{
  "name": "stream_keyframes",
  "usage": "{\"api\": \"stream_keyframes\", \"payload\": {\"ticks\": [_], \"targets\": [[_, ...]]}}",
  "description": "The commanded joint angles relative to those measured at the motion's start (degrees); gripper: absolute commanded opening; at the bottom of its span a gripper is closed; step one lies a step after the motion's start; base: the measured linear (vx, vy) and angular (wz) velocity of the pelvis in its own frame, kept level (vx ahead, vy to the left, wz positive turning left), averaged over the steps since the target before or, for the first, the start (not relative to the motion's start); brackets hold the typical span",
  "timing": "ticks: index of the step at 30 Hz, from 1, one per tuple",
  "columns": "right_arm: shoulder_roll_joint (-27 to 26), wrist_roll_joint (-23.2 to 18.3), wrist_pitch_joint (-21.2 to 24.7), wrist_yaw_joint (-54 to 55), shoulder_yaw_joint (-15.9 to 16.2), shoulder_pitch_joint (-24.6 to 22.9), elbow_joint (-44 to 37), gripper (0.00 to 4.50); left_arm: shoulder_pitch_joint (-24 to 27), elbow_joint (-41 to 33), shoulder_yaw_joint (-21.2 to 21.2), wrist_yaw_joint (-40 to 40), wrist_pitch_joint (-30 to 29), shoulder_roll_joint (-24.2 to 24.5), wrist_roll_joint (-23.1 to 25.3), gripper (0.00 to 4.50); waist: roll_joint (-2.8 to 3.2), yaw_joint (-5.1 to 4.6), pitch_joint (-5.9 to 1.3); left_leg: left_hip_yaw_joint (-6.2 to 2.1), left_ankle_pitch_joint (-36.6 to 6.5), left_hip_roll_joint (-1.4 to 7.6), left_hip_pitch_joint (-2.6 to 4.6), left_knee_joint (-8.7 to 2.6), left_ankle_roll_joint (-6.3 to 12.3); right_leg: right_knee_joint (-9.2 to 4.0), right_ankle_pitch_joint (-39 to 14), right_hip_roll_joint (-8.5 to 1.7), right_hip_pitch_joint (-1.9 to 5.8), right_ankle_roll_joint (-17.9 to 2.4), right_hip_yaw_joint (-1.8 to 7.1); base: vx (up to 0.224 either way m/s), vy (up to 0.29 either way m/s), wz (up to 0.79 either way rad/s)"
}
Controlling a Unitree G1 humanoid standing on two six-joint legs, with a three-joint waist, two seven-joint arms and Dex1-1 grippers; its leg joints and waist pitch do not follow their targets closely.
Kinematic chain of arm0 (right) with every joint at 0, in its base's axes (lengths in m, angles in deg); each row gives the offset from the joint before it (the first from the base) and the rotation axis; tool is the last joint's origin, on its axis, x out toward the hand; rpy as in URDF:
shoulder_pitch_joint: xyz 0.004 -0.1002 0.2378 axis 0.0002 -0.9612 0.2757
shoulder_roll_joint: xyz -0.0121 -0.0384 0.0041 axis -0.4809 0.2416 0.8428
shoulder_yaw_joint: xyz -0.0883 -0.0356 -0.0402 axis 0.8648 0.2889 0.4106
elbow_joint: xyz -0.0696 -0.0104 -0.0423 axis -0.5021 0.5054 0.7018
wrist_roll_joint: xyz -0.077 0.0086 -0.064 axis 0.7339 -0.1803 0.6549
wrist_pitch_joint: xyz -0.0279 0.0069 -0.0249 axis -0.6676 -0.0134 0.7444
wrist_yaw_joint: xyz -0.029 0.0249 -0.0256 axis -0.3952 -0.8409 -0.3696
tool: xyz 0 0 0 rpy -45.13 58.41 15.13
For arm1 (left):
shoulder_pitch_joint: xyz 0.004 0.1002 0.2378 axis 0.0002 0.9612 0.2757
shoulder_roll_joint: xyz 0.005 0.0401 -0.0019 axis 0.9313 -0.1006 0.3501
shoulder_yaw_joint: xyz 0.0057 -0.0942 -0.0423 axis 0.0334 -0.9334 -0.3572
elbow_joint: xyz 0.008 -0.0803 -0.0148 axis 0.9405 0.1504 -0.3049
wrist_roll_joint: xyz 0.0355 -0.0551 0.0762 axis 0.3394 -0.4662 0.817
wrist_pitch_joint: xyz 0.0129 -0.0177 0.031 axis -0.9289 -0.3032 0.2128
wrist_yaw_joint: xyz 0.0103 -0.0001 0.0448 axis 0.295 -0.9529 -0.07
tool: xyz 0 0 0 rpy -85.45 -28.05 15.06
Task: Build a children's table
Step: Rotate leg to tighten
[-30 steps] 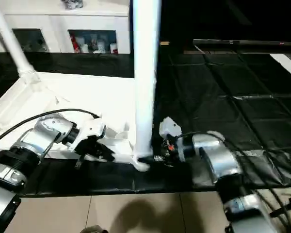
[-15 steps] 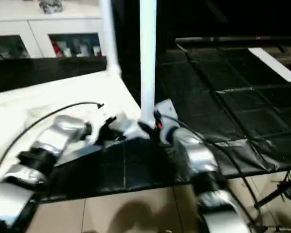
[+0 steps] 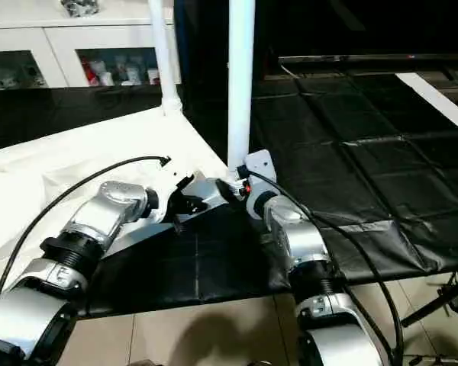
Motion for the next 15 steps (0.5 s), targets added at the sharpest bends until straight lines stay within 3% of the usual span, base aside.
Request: {"api": "stream_keyframes", "payload": {"ticks": [1,3,9,11,15], "targets": [[0.15,-2.04,-0.38,-6.18,2.92,-1.45,-2.07,4.46,-1.35,-2.29,-0.07,1.17,2.78,0.21,-1.05,0.00,-0.05,0.32,-4.80,-0.44,-8.55,1.28,0.31,-3.31,4.31,-3.82,-9.83,-4.17,4.12,-10.50,3.37,0.000,0.000,0.00],[1.59,-3.04,-0.82,-8.80,2.55,-2.41,-2.93,4.46,-1.15,-1.94,0.44,2.60,3.77,0.91,-0.89,0.00,-0.35,0.47,-4.66,-0.33,-8.45,1.23,0.16,-3.25,4.89,-3.89,-10.82,-4.32,4.15,-10.62,3.36,0.000,0.000,0.00],[9.06,-4.38,-3.86,-19.61,2.42,-3.84,-3.96,4.46,-0.33,-1.95,2.46,12.41,8.77,4.08,-1.77,0.00,0.15,0.63,-4.57,-0.32,-9.75,1.26,0.34,-3.17,4.53,-4.30,-13.53,-4.17,3.96,-10.08,3.27,0.000,0.000,0.00],[11.78,-5.91,-3.71,-24.96,2.13,-3.93,-5.25,4.46,0.07,-2.33,3.96,17.28,10.56,5.85,-1.86,0.00,0.66,1.31,-4.64,-0.29,-9.86,1.48,0.48,-3.12,4.79,-4.16,-12.52,-4.09,3.80,-10.59,3.28,0.000,0.000,0.00],[14.69,-7.00,-2.78,-30.61,2.80,-3.88,-6.69,4.46,0.25,-1.96,5.68,21.83,12.97,7.86,-1.36,0.00,0.58,2.30,-4.69,-0.27,-10.58,1.75,0.69,-3.19,4.74,-3.92,-11.48,-4.07,3.75,-11.19,3.28,0.000,0.000,0.00]]}}
